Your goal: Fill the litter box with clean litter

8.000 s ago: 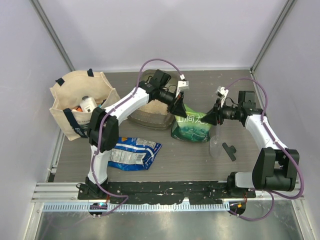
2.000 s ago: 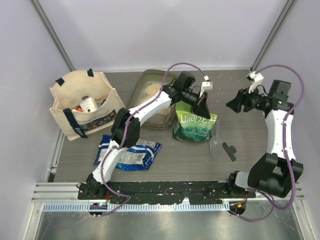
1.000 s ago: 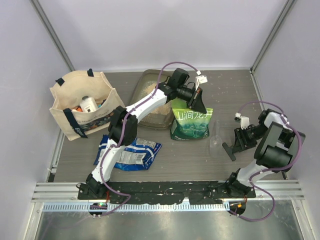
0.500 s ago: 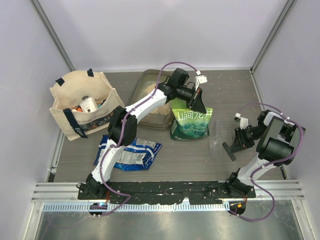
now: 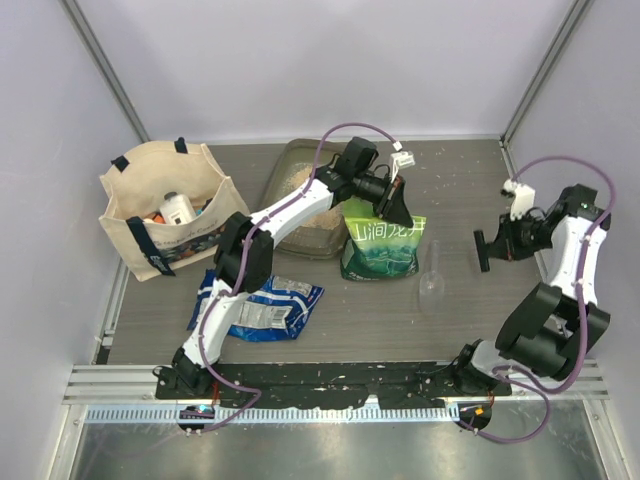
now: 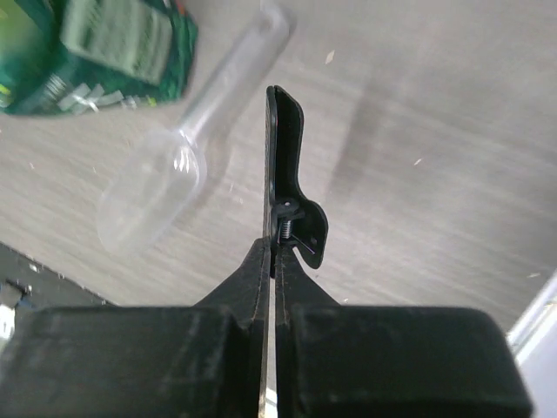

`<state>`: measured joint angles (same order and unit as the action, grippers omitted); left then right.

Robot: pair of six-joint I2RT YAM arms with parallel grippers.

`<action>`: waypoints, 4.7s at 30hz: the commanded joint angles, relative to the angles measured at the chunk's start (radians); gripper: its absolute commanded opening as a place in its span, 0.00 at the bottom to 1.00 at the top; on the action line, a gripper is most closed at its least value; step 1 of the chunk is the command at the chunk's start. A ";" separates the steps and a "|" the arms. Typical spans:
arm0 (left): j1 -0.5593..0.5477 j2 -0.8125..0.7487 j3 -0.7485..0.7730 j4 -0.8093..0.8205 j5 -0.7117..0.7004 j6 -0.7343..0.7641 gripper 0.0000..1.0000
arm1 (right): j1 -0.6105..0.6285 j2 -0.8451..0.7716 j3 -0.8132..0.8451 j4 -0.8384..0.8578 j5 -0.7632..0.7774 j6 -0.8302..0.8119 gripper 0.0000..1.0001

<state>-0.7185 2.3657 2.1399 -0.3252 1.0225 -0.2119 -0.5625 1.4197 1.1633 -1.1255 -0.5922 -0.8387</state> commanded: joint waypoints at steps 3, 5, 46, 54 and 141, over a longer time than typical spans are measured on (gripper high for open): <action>0.008 -0.065 -0.014 -0.043 -0.079 0.108 0.00 | 0.003 -0.002 0.140 0.041 -0.185 0.194 0.01; -0.002 -0.066 -0.018 -0.037 -0.093 0.140 0.10 | 0.003 0.001 0.156 0.084 -0.208 0.257 0.01; 0.050 -0.606 -0.331 0.025 -0.001 0.450 0.67 | 0.736 -0.283 0.302 0.231 -0.090 0.142 0.01; 0.050 -0.559 -0.284 0.014 0.040 0.405 0.39 | 0.779 -0.251 0.326 0.245 -0.063 0.142 0.01; 0.163 -0.462 -0.394 0.819 0.200 -0.583 0.00 | 0.622 -0.183 0.168 0.871 -0.410 1.107 0.51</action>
<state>-0.5606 1.9015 1.7260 0.4377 1.2194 -0.8055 0.0559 1.2530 1.3357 -0.3065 -1.0863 0.2241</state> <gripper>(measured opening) 0.057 0.402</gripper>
